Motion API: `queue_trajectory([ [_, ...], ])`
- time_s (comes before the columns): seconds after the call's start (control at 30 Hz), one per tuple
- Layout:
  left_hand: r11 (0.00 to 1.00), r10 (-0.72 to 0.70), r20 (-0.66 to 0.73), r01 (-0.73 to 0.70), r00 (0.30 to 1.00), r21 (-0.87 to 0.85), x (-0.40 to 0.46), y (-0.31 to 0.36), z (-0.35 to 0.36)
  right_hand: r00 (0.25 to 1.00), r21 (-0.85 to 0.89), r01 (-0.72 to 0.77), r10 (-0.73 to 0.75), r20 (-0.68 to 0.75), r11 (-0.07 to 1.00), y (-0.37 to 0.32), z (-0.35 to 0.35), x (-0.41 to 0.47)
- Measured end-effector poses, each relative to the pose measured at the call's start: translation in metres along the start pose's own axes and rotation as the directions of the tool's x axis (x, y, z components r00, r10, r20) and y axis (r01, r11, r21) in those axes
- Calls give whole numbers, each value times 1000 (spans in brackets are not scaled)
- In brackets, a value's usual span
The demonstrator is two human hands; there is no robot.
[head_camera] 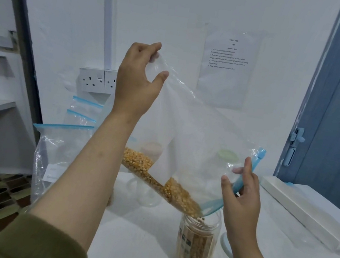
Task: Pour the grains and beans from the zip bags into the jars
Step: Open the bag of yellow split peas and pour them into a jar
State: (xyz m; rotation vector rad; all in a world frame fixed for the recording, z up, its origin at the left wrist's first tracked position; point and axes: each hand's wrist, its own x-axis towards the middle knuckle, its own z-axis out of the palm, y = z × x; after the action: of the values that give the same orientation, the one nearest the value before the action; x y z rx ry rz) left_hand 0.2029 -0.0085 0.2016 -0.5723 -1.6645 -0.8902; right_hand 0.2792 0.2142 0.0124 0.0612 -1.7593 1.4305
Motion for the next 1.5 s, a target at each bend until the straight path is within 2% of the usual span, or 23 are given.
queue_trajectory([
  [1.5, 1000, 13, -2, -13, 1000, 0, -1, 2, -2, 1000, 4, 1, -1, -2, 1000, 5, 0, 1],
])
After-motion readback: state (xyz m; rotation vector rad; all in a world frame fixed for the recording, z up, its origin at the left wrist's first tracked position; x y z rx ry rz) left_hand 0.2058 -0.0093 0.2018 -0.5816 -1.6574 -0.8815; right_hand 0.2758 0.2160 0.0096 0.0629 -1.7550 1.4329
